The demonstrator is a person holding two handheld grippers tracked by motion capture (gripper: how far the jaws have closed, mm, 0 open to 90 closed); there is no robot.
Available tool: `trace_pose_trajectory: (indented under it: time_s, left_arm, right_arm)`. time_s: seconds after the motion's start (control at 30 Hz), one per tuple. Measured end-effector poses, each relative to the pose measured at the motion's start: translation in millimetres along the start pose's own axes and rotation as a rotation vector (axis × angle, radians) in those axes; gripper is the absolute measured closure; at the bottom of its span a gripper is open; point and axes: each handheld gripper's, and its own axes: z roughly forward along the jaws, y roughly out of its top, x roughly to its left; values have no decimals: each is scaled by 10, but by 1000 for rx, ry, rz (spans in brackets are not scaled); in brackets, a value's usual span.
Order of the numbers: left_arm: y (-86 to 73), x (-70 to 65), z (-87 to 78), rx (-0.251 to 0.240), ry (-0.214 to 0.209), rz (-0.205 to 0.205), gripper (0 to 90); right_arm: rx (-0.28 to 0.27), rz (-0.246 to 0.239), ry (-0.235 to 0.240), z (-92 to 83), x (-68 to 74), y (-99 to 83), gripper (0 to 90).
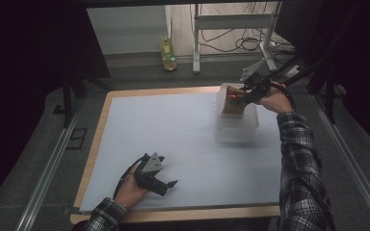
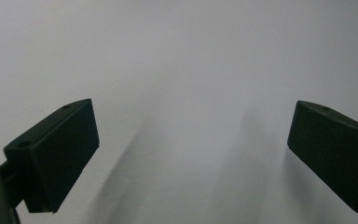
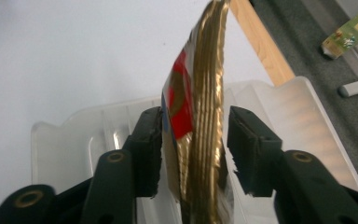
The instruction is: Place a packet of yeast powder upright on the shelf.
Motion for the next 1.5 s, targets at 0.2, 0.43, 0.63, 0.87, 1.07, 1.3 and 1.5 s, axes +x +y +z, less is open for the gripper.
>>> trace_pose_trajectory:
  time_s: [0.2, 0.43, 0.63, 0.87, 1.07, 1.3, 1.5]
  left_arm:
    - [0, 1, 1, 0, 0, -2, 20]
    - [0, -2, 7, 1, -2, -4, 20]
    - [0, 0, 7, 1, -2, -6, 20]
    - [-1, 8, 3, -4, -5, -13, 18]
    - [2, 4, 4, -10, -4, -20, 17]
    - [3, 12, 1, -18, -3, -28, 14]
    - [4, 10, 2, -18, -3, -31, 14]
  right_arm:
    - [-31, 54, -49, -27, 59, 43, 371]
    - [-71, 105, -67, -74, 102, 86, 183]
    - [-101, 154, -86, -118, 146, 98, 115]
    - [-145, 194, -100, -215, 197, 81, 75]
    - [-159, 245, -96, -288, 238, 31, 42]
    - [-185, 282, -121, -375, 299, -42, 22]
    - [-206, 296, -110, -415, 384, -109, 9]
